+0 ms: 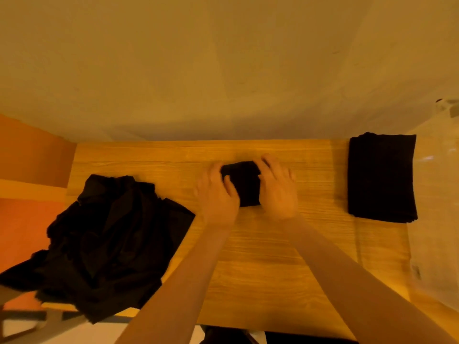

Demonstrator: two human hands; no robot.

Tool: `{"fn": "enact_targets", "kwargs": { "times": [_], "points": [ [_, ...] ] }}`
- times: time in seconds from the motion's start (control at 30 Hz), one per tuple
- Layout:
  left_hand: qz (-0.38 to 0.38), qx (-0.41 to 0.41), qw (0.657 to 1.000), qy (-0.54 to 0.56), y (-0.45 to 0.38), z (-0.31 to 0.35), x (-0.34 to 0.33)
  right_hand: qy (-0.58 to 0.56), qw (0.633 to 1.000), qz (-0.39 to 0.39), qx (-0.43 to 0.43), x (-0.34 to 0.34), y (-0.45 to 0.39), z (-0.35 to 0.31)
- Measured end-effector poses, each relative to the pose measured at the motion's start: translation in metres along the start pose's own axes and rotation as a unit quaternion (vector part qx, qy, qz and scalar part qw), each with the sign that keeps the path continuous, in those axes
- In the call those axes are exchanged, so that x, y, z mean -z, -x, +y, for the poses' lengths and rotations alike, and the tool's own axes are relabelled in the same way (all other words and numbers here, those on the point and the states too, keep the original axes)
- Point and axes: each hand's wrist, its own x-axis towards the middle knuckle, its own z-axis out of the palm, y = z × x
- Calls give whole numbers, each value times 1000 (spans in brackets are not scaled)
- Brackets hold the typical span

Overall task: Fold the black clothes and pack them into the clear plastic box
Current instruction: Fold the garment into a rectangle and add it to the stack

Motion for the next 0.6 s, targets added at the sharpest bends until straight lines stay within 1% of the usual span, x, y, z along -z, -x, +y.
{"fn": "enact_targets", "kwargs": {
  "times": [0.03, 0.07, 0.1, 0.13, 0.17, 0.2, 0.23, 0.3, 0.37, 0.43, 0.5, 0.6],
  "points": [
    [-45, -42, 998, -18, 7, 3, -4, 5, 998, -47, 35, -1, -1, -2],
    [-97, -63, 992, -41, 14, 5, -7, 12, 994, -102, 47, -2, -1, -2],
    [-143, -70, 984, -78, 20, 2, -11, 24, 987, -154, 43, -3, 0, -1],
    [-168, -77, 975, -121, 25, -2, -15, 37, 980, -195, 26, -5, 3, 3],
    [-180, -82, 967, -161, 27, -8, -17, 49, 974, -219, 10, -7, 6, 7],
    [-183, -81, 962, -187, 28, -11, -19, 55, 974, -221, -2, -10, 9, 9],
    [-184, -67, 962, -191, 27, -11, -19, 58, 975, -213, -12, -11, 12, 9],
    [-206, -12, 962, -177, 24, -4, -18, 58, 979, -195, -30, -11, 15, 3],
    [-219, 41, 960, -168, 24, 3, -19, 60, 976, -206, -43, -11, 15, 1],
    [-223, 74, 958, -166, 25, 5, -18, 60, 975, -207, -52, -10, 16, 0],
    [-230, 89, 956, -159, 25, 4, -14, 59, 975, -205, -57, -8, 17, 1],
    [-257, 73, 951, -156, 18, 3, -10, 62, 973, -211, -69, -5, 24, 2]
  ]
}}
